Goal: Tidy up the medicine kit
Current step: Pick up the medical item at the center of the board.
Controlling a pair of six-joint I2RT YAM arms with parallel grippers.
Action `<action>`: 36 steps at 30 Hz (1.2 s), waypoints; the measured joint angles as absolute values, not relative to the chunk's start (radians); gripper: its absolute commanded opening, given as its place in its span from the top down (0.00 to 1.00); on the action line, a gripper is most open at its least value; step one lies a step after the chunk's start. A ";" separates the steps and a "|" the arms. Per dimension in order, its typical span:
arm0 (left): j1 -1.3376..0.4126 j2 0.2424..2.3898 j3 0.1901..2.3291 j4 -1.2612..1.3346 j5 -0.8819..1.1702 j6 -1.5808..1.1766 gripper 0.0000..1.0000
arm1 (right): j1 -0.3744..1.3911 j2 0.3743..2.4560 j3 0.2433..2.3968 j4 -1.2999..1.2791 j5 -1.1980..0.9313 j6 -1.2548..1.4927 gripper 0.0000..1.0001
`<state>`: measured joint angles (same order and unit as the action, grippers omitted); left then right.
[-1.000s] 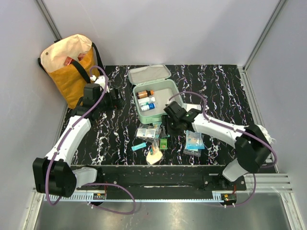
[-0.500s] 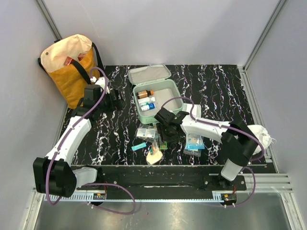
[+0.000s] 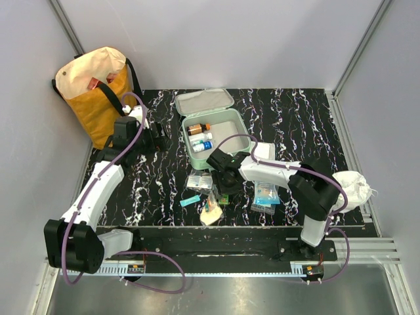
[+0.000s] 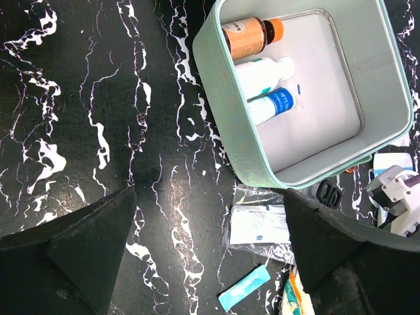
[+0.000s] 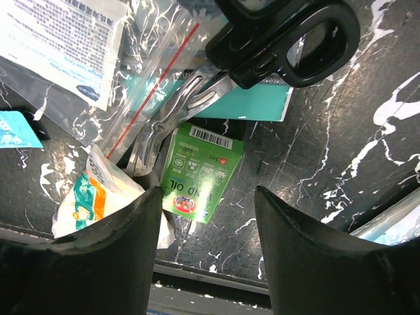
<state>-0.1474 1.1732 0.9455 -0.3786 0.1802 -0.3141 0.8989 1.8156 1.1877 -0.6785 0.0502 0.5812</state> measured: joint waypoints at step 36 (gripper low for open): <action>-0.147 1.173 0.942 -0.379 0.184 -0.314 0.01 | 0.901 1.844 1.184 -0.659 0.164 0.565 0.52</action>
<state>-0.1474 1.1732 0.9417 -0.3790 0.1837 -0.3138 0.9012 1.8442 1.1835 -0.6594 0.1638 0.5652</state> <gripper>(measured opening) 0.991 0.512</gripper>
